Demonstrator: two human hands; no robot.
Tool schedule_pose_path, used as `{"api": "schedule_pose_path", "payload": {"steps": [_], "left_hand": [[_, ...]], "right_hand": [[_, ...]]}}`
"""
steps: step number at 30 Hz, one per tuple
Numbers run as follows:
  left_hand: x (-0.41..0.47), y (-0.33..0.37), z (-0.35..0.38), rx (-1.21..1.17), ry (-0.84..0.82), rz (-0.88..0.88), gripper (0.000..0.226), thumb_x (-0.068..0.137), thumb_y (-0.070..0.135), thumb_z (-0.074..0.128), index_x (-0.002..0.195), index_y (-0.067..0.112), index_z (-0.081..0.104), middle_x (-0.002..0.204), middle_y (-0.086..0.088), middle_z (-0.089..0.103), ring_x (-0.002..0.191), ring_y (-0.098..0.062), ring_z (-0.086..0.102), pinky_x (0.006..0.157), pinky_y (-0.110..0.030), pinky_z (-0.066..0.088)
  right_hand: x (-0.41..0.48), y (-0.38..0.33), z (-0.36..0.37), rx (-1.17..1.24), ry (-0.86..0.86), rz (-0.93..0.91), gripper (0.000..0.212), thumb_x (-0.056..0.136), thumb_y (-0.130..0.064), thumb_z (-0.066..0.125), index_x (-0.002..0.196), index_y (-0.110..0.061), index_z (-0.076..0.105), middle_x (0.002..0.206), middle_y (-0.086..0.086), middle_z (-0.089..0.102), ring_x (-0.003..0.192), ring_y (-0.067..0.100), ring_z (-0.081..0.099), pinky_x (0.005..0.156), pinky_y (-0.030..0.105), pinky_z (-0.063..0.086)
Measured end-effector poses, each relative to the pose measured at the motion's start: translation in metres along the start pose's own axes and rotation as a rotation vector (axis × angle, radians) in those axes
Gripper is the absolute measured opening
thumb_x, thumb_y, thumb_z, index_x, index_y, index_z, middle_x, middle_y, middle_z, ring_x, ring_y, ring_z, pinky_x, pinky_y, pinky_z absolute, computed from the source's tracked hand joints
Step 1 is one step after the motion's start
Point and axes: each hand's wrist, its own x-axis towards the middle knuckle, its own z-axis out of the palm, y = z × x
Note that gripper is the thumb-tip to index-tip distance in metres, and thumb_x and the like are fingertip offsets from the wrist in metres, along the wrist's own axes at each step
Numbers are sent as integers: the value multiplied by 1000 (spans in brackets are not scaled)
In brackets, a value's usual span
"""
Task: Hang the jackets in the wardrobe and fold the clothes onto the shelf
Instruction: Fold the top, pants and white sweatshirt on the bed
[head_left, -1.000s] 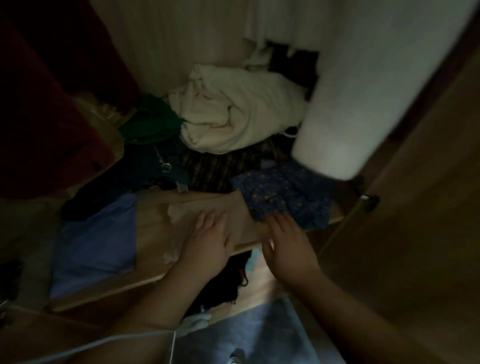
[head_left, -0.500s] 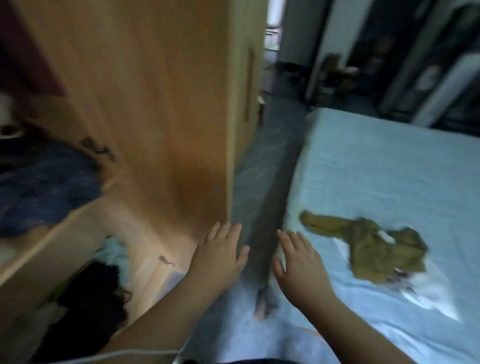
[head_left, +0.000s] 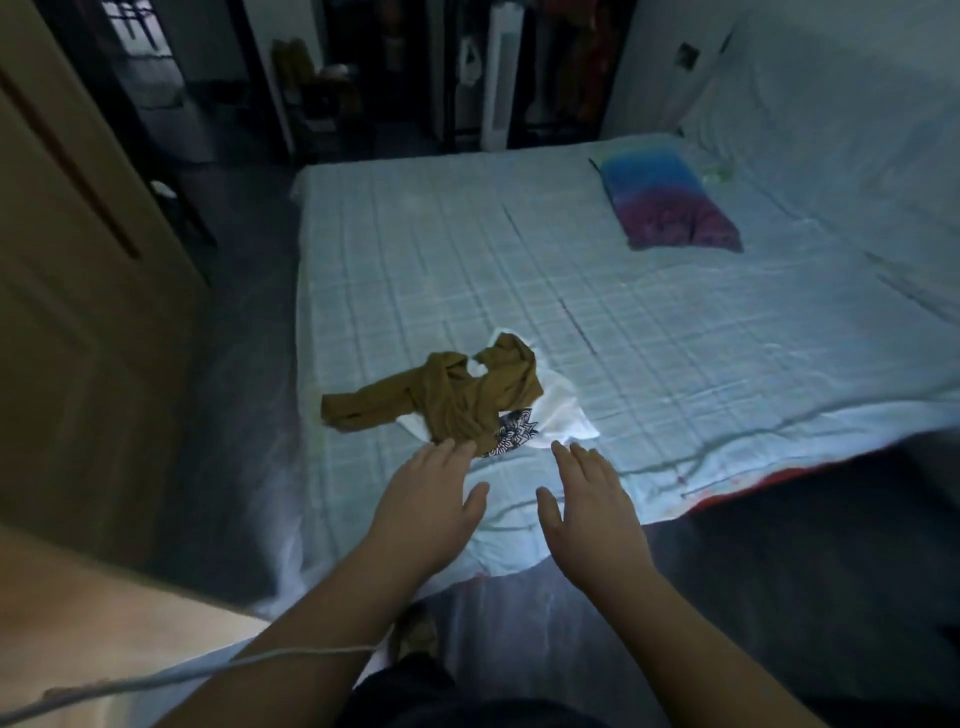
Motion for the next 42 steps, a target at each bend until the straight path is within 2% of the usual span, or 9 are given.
{"api": "schedule_pose_path", "payload": {"steps": [8,12,17,21,26,32,35,39,42], "left_hand": [[106,-4,38,-76,-40,76,58,87,45,42,120,3,65,110,-17,70,97,-36,67,83,-45,57],[169,-8,50,-145,-64,91,64,87,49,34,129,7,60,118,-14,66,107,-33,62,92,-42,52],[250,-38,64,-137,-150,3,75,82,55,23,134,10,54,128,-11,60,119,-31,55,100,-41,47],[296,-72,86,-114,-306,-144,52,95,42,45,137,12,47,136,-11,54,122,-31,51,100,-40,45],[320,-109,131,-225,-405,-330,38,93,36,50,124,14,51,118,-12,57,109,-31,56,91,-45,50],[322,-138,209,-677,-300,-746,76,80,42,63,145,12,36,131,-12,52,118,-28,54,103,-48,48],[324,-137,236,-941,-145,-1154,89,71,22,82,142,3,32,133,-13,52,120,-29,55,104,-46,48],[322,-127,250,-1134,-106,-1256,48,74,-1,79,117,-1,58,114,-25,67,99,-32,66,72,-36,59],[326,-126,263,-1188,-37,-1288,50,64,-1,76,111,-8,63,92,-22,70,77,-28,68,57,-27,55]], "right_hand": [[82,34,6,-6,-54,41,62,99,-47,36,155,-24,25,161,1,26,151,22,15,119,39,22],[137,49,12,-68,-109,22,77,87,-57,12,154,-22,27,160,3,28,150,25,19,120,38,20],[220,52,35,-83,-190,13,68,92,-51,26,151,-19,35,155,5,38,145,27,29,117,39,27],[270,53,70,-37,-235,4,56,92,-37,49,142,-12,47,140,9,53,130,30,47,107,41,40],[320,73,121,81,-427,70,54,93,-32,54,143,-18,43,139,5,51,129,26,45,106,40,41],[373,94,191,214,-734,129,54,89,-28,60,140,-22,41,132,9,57,116,30,57,91,36,46],[391,101,225,253,-928,180,68,85,-40,65,144,-22,38,136,7,57,121,31,57,98,41,47],[404,99,258,397,-961,310,82,80,-36,75,148,-14,34,141,9,51,128,32,51,105,40,43],[411,97,275,578,-956,453,83,79,-22,80,148,-9,35,141,13,50,127,31,50,104,38,43]]}}
